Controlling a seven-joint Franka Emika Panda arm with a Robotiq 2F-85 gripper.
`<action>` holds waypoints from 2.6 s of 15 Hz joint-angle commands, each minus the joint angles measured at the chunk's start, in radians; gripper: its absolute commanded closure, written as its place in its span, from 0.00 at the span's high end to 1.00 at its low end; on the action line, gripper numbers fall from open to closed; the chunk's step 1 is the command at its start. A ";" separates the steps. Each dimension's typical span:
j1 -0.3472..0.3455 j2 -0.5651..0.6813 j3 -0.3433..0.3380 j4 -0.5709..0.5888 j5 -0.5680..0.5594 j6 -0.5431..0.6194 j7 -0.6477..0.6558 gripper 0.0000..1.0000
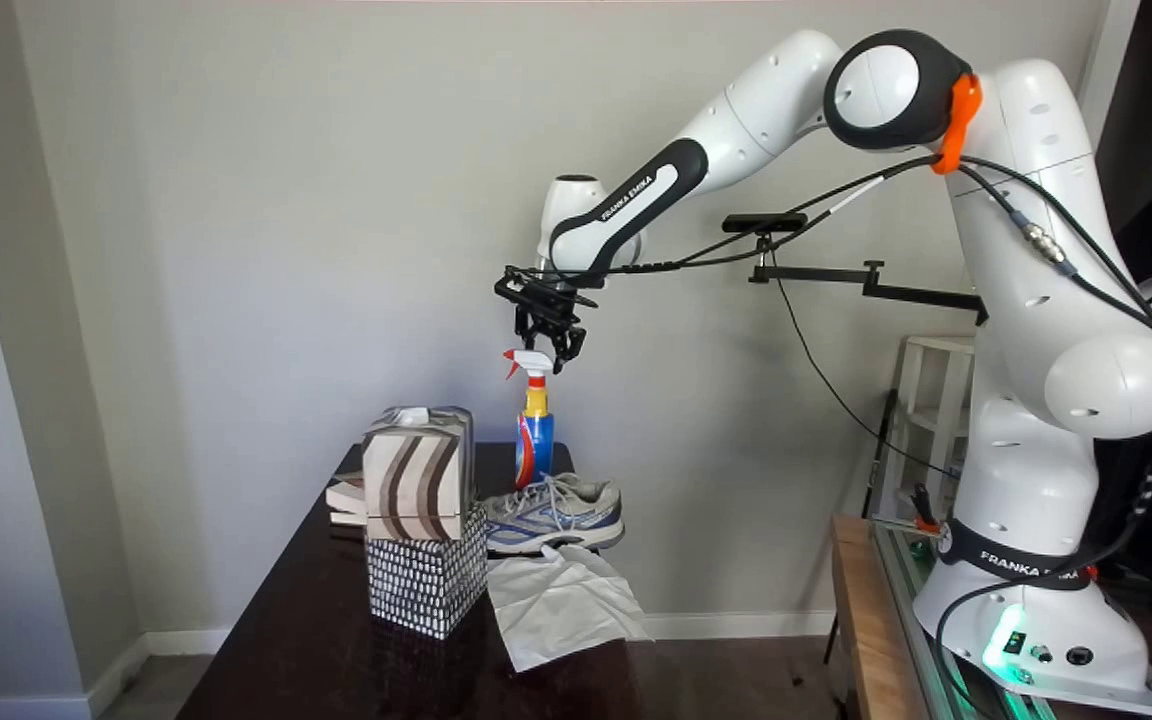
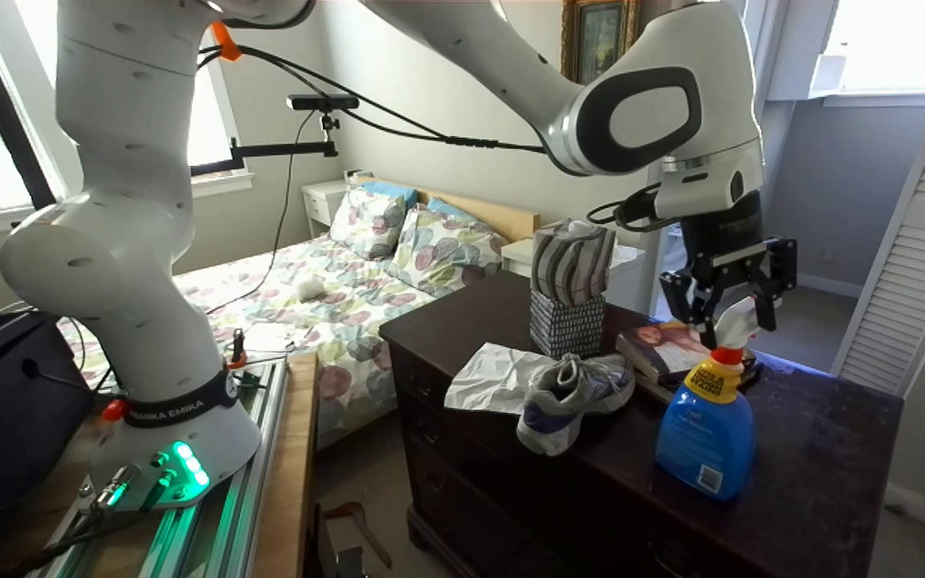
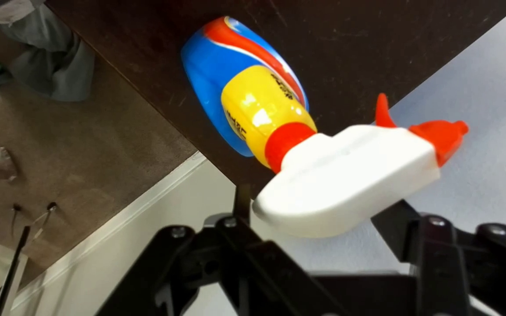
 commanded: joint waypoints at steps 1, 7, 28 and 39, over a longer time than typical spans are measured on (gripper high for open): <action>-0.005 0.023 0.012 0.025 0.019 0.011 0.000 0.69; -0.010 0.019 0.027 0.026 0.017 0.010 -0.060 0.58; 0.007 0.003 -0.014 0.024 -0.088 -0.032 -0.369 0.65; 0.004 -0.030 0.029 0.023 -0.008 -0.104 -0.350 1.00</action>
